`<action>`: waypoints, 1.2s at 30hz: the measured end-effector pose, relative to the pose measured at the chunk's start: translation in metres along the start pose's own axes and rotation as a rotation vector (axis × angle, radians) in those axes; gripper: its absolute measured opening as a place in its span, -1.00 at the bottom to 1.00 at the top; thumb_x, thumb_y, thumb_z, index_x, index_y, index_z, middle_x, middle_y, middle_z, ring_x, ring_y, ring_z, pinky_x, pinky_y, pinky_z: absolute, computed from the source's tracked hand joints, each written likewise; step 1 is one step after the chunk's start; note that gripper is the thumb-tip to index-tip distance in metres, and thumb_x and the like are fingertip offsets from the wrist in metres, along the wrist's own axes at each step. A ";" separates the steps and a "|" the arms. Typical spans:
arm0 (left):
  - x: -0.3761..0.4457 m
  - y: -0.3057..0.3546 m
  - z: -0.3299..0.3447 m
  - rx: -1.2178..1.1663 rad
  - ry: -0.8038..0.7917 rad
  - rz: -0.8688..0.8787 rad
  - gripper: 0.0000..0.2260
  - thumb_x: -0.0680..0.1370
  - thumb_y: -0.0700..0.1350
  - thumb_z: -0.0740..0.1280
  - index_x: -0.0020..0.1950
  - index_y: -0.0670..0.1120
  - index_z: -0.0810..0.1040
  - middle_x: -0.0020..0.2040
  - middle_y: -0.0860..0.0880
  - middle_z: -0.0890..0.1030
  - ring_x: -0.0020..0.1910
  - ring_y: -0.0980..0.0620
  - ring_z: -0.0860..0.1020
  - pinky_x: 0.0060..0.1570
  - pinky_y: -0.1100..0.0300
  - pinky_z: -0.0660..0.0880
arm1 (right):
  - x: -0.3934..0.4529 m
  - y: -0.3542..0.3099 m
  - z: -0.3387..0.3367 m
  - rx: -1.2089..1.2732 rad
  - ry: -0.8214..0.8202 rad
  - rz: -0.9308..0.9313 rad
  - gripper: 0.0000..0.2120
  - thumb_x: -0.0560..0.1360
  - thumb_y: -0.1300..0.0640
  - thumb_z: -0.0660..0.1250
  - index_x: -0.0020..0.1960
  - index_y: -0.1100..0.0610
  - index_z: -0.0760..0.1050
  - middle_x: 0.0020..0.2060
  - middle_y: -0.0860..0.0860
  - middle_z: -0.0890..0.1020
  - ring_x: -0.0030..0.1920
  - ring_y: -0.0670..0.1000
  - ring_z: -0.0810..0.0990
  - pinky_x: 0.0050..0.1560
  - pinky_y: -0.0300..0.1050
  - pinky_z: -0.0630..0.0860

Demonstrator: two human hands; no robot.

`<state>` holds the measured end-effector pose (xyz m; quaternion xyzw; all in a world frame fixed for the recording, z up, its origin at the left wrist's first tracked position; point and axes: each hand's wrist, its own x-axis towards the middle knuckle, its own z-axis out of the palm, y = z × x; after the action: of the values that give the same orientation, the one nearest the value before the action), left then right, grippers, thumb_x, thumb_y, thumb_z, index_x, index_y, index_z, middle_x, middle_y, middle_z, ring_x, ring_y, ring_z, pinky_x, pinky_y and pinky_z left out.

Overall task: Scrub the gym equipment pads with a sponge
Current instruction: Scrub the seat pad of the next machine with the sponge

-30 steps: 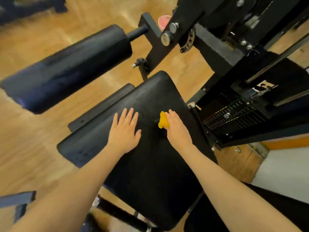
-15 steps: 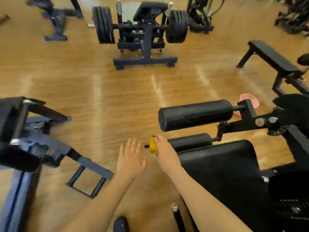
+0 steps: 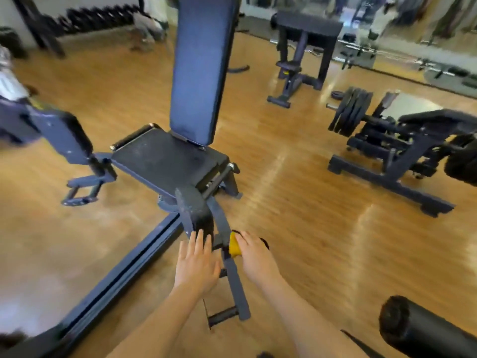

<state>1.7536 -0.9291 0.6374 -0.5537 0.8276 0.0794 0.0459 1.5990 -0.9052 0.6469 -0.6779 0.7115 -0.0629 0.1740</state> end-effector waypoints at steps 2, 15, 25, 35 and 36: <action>0.008 -0.008 -0.001 -0.020 0.011 -0.079 -0.41 0.62 0.13 0.04 0.57 -0.10 -0.02 0.57 -0.12 -0.05 0.55 -0.11 -0.11 0.47 -0.07 -0.13 | 0.026 -0.008 0.000 0.004 0.021 -0.061 -0.41 0.57 0.35 0.08 0.53 0.07 0.00 0.52 0.00 0.05 0.49 0.03 0.05 0.43 -0.06 0.13; 0.099 0.029 -0.034 -0.119 0.123 -0.416 -0.40 0.46 0.15 0.36 0.40 -0.15 0.44 0.43 -0.19 0.37 0.42 -0.17 0.34 0.35 -0.08 0.18 | 0.174 0.030 -0.053 -0.127 -0.062 -0.461 -0.41 0.55 0.36 0.14 0.51 0.13 0.03 0.51 0.02 0.08 0.51 -0.02 -0.01 0.48 -0.11 0.05; 0.209 0.012 -0.057 -0.097 0.148 -0.383 -0.43 0.65 0.13 -0.01 0.57 -0.10 -0.08 0.57 -0.13 -0.13 0.54 -0.13 -0.19 0.46 -0.04 -0.21 | 0.263 0.039 -0.065 -0.091 -0.057 -0.462 -0.46 0.57 0.32 0.13 0.51 0.14 0.06 0.51 0.02 0.07 0.51 -0.01 -0.02 0.48 -0.08 0.08; 0.338 -0.001 -0.038 -0.100 0.081 -0.618 -0.41 0.65 0.09 0.02 0.57 -0.14 -0.10 0.57 -0.15 -0.12 0.54 -0.14 -0.17 0.48 -0.03 -0.19 | 0.420 0.080 -0.066 -0.121 -0.196 -0.635 -0.43 0.57 0.34 0.13 0.51 0.14 0.02 0.52 0.02 0.06 0.51 0.00 -0.03 0.47 -0.11 0.02; 0.351 -0.001 -0.036 -0.115 0.053 -0.668 -0.41 0.65 0.09 0.03 0.57 -0.14 -0.10 0.57 -0.15 -0.11 0.54 -0.14 -0.17 0.48 -0.03 -0.18 | 0.436 0.083 -0.067 -0.114 -0.204 -0.667 -0.41 0.56 0.34 0.15 0.52 0.13 0.02 0.52 0.01 0.06 0.51 -0.01 -0.03 0.46 -0.11 0.03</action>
<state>1.6202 -1.2552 0.6147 -0.7978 0.5956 0.0919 0.0165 1.4897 -1.3390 0.6116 -0.8843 0.4324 -0.0084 0.1762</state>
